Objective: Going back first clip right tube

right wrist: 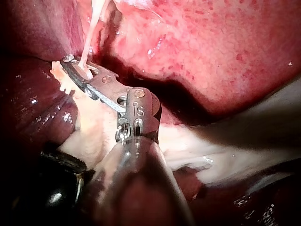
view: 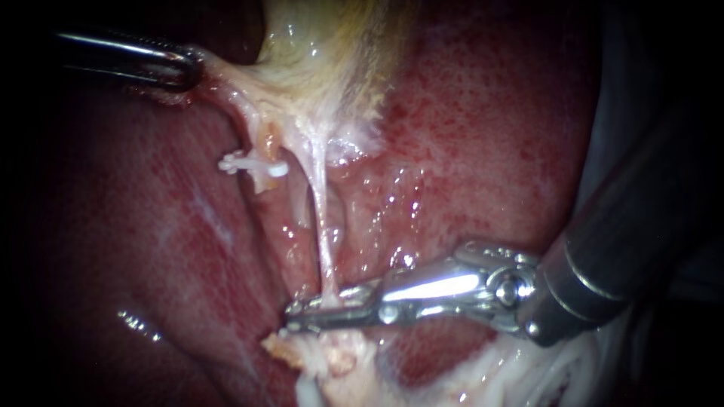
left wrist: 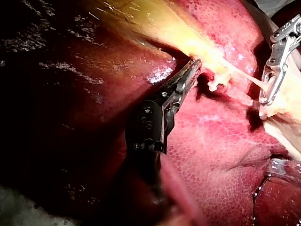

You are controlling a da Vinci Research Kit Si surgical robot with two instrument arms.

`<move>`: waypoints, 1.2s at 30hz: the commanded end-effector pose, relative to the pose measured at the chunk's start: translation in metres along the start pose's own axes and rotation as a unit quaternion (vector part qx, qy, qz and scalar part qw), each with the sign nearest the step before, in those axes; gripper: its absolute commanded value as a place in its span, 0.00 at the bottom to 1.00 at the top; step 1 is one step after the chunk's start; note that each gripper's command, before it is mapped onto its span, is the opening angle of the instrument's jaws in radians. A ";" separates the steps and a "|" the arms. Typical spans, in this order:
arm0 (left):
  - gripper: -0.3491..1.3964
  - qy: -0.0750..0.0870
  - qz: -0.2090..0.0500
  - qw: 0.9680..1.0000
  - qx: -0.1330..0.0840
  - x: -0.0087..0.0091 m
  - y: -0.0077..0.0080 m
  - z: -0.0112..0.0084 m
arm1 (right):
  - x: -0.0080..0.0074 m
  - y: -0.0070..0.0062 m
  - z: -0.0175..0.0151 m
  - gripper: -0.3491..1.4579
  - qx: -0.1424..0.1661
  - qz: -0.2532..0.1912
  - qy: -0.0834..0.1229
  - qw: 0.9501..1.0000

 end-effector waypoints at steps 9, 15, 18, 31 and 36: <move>0.00 0.000 0.000 1.000 0.000 0.0000 0.0000 -0.0001 | 0.0004 0.0004 0.0009 0.47 -0.049 -0.124 0.022 0.991; 0.00 0.000 0.000 1.000 -0.001 0.0000 0.0000 -0.0002 | 0.0002 0.0009 -0.0004 0.47 -0.085 -0.180 -0.006 0.980; 0.00 0.000 0.000 1.000 -0.001 0.0000 0.0000 -0.0002 | 0.0005 0.0007 -0.0019 0.47 -0.088 -0.203 -0.010 0.975; 0.00 0.000 0.000 1.000 -0.001 -0.0001 0.0000 -0.0003 | 0.0025 -0.0022 -0.0118 0.47 -0.115 -0.330 -0.063 0.935; 0.00 0.000 0.000 1.000 -0.001 -0.0001 -0.0001 -0.0002 | 0.0026 -0.0028 -0.0152 0.47 -0.110 -0.341 -0.074 0.931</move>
